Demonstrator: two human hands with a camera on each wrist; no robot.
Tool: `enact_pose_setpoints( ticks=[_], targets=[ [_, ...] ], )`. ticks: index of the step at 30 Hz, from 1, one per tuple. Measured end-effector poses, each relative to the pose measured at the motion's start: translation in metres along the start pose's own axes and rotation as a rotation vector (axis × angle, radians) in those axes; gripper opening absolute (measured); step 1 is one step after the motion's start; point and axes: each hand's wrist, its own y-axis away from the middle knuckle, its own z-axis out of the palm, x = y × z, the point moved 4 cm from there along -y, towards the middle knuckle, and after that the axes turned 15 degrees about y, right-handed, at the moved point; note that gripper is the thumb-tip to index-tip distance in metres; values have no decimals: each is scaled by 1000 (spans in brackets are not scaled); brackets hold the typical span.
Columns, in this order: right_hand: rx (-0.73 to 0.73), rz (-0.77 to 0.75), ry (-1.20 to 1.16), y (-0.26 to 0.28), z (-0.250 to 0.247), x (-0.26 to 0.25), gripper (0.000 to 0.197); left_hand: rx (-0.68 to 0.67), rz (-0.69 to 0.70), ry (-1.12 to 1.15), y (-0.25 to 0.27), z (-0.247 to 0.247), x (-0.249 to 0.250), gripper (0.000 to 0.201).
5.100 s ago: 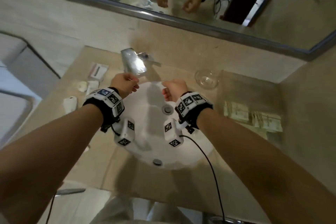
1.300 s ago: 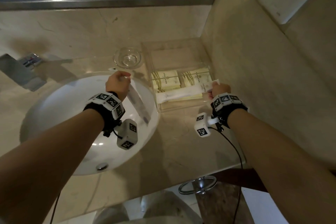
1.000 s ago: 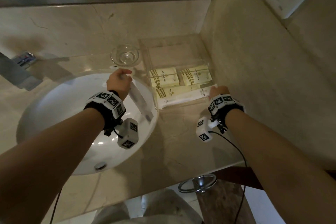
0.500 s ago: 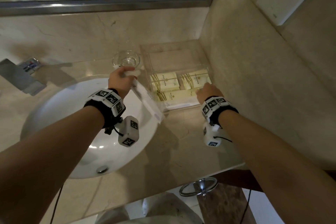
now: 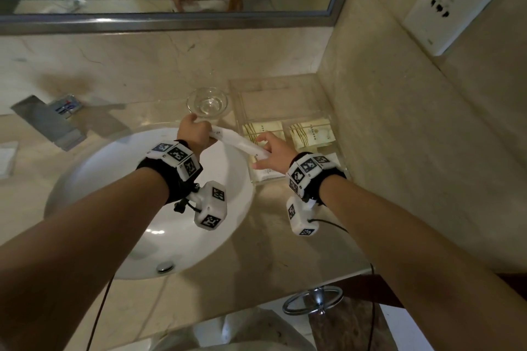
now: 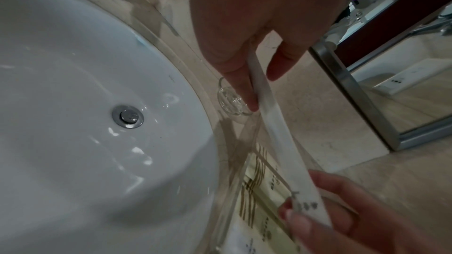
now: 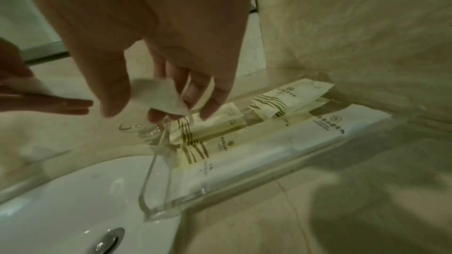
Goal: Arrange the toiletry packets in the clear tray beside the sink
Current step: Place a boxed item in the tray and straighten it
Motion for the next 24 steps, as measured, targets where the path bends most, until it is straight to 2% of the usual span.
enact_pose_setpoints(
  ticks=[4, 7, 10, 12, 15, 18, 20, 24],
  targets=[
    [135, -48, -190, 2, -6, 1, 22, -75, 10, -209, 0, -1, -1, 47],
    [218, -15, -310, 1, -19, 6, 8, -106, 95, -466, 0, -3, -2, 30],
    [260, 38, -459, 0, -31, 14, 7, -104, 214, -627, -1, -5, 0, 27],
    [298, 93, -606, -3, -34, 24, 16, -108, 213, -664, -3, -7, -2, 34],
    [363, 168, -767, -7, -37, 37, 17, -145, 174, -657, -4, -5, -4, 45],
    [334, 204, -862, -5, -37, 43, 25, -254, 134, -646, 0, 0, -7, 33],
    [301, 213, -869, -4, -37, 47, 19, -292, 142, -618, 1, 1, -8, 24],
    [313, 202, -879, -4, -35, 55, 20, -309, 90, -500, 0, 6, -16, 17]
  ],
)
